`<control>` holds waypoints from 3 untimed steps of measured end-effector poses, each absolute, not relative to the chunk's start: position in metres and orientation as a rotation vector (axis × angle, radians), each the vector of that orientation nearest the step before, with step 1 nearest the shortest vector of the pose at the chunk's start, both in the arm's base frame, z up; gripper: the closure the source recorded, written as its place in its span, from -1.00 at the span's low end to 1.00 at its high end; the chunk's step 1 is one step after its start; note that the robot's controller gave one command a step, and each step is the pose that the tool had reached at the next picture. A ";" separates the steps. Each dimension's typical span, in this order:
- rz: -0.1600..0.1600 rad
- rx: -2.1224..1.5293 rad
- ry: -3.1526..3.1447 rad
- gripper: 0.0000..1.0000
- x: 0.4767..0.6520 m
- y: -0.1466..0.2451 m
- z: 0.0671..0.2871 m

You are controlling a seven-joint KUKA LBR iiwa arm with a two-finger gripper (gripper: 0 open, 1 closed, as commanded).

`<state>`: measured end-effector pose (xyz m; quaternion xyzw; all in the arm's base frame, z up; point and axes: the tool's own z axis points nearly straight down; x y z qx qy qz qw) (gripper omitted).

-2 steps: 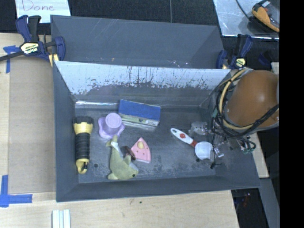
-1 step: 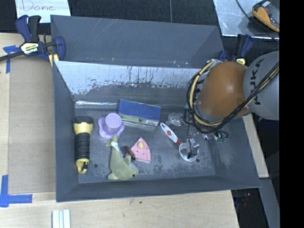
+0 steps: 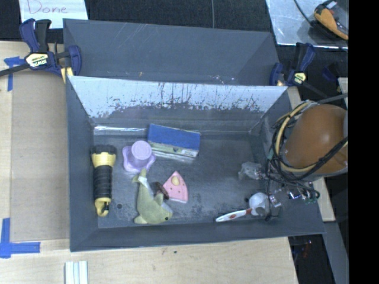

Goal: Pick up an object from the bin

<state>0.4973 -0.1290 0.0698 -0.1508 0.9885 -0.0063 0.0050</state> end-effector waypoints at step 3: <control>-0.020 -0.503 3.083 1.00 0.489 -0.083 0.071</control>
Offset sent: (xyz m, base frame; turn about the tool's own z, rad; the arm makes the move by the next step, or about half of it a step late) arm -0.0101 0.0467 0.0002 -0.0196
